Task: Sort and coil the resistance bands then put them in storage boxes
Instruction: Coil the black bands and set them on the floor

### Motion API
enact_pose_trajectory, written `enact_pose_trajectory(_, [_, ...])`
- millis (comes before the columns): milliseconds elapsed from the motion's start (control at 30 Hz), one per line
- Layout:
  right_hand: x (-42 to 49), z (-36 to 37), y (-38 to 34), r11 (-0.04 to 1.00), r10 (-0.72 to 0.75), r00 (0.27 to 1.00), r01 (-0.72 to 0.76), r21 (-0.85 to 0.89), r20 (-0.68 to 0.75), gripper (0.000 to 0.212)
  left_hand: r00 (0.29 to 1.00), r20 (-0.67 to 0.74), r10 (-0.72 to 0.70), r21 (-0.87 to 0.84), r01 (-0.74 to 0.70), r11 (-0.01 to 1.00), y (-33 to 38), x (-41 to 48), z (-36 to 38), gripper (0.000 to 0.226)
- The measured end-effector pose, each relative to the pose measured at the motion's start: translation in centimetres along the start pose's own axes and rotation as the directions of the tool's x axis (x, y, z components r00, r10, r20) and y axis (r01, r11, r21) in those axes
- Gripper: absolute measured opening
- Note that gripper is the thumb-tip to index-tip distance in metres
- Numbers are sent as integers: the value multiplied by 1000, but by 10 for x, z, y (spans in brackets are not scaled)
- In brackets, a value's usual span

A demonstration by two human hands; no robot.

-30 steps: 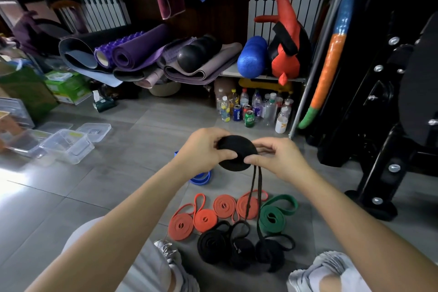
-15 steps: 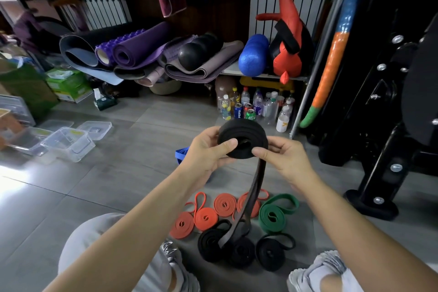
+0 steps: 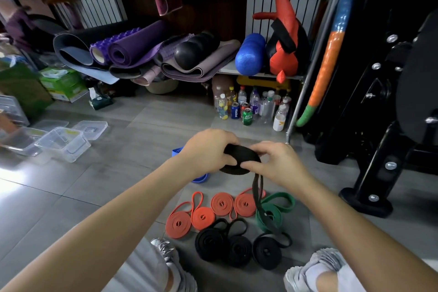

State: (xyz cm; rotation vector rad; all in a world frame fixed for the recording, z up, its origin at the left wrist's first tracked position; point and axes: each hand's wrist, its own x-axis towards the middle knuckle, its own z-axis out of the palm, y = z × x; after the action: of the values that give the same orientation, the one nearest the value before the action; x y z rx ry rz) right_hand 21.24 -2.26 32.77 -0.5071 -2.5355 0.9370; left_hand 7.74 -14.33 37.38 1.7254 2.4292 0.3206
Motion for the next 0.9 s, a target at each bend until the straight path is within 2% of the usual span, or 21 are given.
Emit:
enact_pose_trajectory(67, [1, -5, 3, 990, 18, 1000, -17, 141, -1, 17, 997, -62, -51, -196, 38, 980, -1, -4, 0, 27])
enact_pose_trajectory(133, [0, -9, 6, 962, 29, 999, -35, 272, 28, 29, 988, -93, -122, -442, 68, 894, -3, -8, 0, 24])
enact_pose_trajectory(200, [-2, -8, 10, 926, 35, 999, -41, 374, 22, 35, 977, -96, -189, -676, 76, 733, -4, -12, 1, 26])
enact_pose_trajectory(267, [-4, -4, 16, 855, 49, 999, -30, 519, -22, 33, 965, -58, -257, -843, 90, 530, -2, -16, 6, 29])
enact_pose_trajectory(333, [-5, 0, 19, 789, 65, 995, -6, 614, -74, 30, 949, -42, -312, -926, 80, 369, -1, -20, 14, 29])
enact_pose_trajectory(433, [-7, 7, 24, 763, 99, 989, -5, 647, -109, 32, 927, -3, -374, -994, 37, 100, 0, -26, 28, 28])
enact_pose_trajectory(500, [-9, 10, 26, 769, 115, 987, -19, 639, -109, 33, 926, 45, -375, -999, 45, -9, -1, -28, 34, 27])
enact_pose_trajectory(533, [-10, 10, 26, 771, 117, 987, -23, 636, -106, 33, 929, 71, -365, -997, 68, -19, -1, -29, 36, 27])
enact_pose_trajectory(567, [-11, 10, 26, 777, 113, 988, -25, 629, -101, 34, 932, 96, -349, -995, 104, 4, -2, -30, 37, 27])
enact_pose_trajectory(600, [-11, 9, 26, 788, 105, 990, -26, 615, -93, 34, 938, 99, -332, -987, 136, 90, -2, -30, 35, 27])
enact_pose_trajectory(633, [-12, 9, 26, 805, 93, 993, -28, 593, -78, 36, 948, 67, -312, -955, 151, 255, -4, -29, 32, 27])
enact_pose_trajectory(700, [-12, 10, 24, 846, 85, 996, -55, 531, -33, 36, 970, -54, -238, -773, 110, 624, -5, -26, 24, 34])
enact_pose_trajectory(733, [-12, 11, 22, 864, 96, 995, -76, 498, -15, 36, 977, -96, -189, -670, 77, 738, -4, -25, 18, 37])
enact_pose_trajectory(800, [-12, 14, 20, 881, 107, 994, -94, 463, -3, 36, 989, -103, -107, -542, 34, 840, 0, -21, 8, 33])
enact_pose_trajectory(900, [-13, 16, 16, 889, 90, 996, -77, 451, -8, 35, 994, -66, -87, -505, 42, 862, 1, -18, 2, 18])
